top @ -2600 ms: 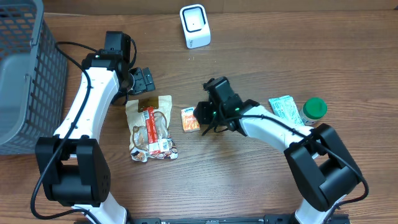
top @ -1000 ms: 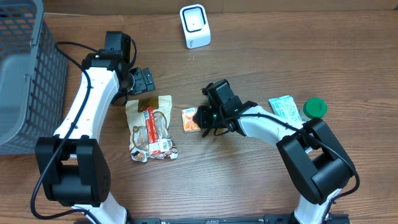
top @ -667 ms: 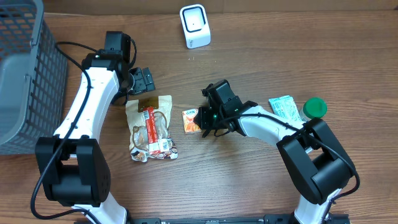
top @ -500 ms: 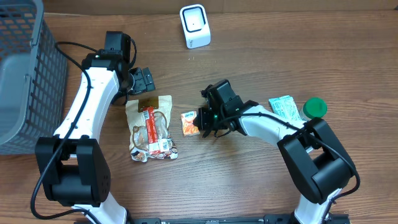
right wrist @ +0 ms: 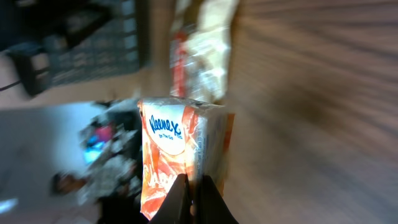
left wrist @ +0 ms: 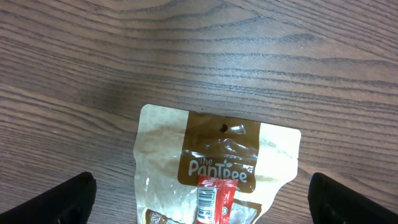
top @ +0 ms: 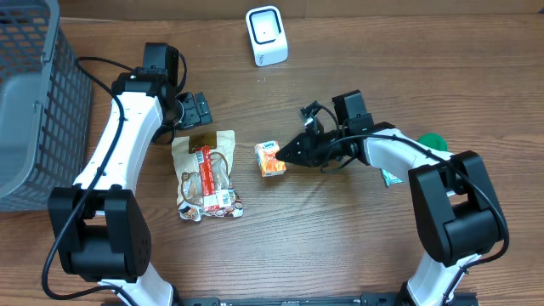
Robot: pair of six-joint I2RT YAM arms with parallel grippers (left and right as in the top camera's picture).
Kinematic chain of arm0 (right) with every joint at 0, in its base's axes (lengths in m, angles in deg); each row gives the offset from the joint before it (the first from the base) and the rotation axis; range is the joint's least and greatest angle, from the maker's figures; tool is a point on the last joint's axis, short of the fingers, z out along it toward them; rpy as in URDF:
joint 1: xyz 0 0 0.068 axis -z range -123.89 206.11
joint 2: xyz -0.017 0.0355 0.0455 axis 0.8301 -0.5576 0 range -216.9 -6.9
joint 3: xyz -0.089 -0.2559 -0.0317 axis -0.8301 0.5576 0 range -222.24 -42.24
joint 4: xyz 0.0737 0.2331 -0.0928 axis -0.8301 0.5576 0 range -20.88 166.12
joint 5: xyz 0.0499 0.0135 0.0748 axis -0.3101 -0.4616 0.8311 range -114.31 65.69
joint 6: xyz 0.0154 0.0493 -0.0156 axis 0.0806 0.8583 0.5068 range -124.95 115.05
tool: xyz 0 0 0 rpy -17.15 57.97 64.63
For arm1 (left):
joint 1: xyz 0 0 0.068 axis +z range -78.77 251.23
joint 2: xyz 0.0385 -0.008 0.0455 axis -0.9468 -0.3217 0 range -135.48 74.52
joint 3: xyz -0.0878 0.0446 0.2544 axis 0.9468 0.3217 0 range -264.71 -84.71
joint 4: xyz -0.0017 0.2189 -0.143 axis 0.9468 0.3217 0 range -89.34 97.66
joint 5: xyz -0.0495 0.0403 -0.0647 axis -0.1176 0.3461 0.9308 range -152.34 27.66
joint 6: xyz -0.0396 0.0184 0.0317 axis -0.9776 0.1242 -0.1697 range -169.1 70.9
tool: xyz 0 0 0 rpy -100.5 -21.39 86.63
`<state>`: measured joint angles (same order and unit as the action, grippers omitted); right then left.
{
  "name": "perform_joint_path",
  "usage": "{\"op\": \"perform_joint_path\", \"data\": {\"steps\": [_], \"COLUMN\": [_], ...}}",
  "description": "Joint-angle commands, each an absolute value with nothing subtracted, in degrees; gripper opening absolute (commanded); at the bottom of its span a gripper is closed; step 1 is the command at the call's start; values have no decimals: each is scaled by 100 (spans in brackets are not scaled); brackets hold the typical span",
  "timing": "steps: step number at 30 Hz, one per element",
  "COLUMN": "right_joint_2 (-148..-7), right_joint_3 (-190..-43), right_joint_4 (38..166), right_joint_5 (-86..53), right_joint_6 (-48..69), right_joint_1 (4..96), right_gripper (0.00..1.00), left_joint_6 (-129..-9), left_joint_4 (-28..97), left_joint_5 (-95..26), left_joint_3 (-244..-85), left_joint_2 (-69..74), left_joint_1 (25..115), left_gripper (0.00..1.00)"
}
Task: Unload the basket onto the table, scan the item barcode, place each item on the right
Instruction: 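Lift the Kleenex pack and swing it right with the right gripper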
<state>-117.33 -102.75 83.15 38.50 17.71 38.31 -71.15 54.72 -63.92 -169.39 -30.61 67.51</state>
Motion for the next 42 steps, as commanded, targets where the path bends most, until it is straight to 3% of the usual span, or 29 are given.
{"op": "perform_joint_path", "data": {"steps": [1, 6, 18, 27, 42], "right_joint_2": [-11759, -11759, -11440, -10363, -8109], "right_joint_3": [-10229, -10229, -10231, -10231, -10231], "right_joint_4": [8162, 8083, 8959, 9379, 9534], "right_joint_5": [5316, 6494, 6562, 6562, 6562], "right_joint_6": [1550, 1310, 1135, 1321, 1611], "right_joint_1": [4012, 4332, 5228, 5962, 5982], "right_gripper": [4, 4, 4, 4, 4], "left_joint_6": [-7005, -7005, -7007, -7005, -7005], "left_joint_4": [5461, 5461, 5464, 5461, 5461], "left_joint_5": [-6427, -6427, -6427, -6427, -6427], "left_joint_3": [-17002, -17002, -17002, -17002, -17000], "left_joint_2": [-2995, -2995, -2995, -2995, -2995], "left_joint_1": [6742, 6742, 6742, 6742, 6742], "left_gripper": [100, 100, 100, 100, 100]}}
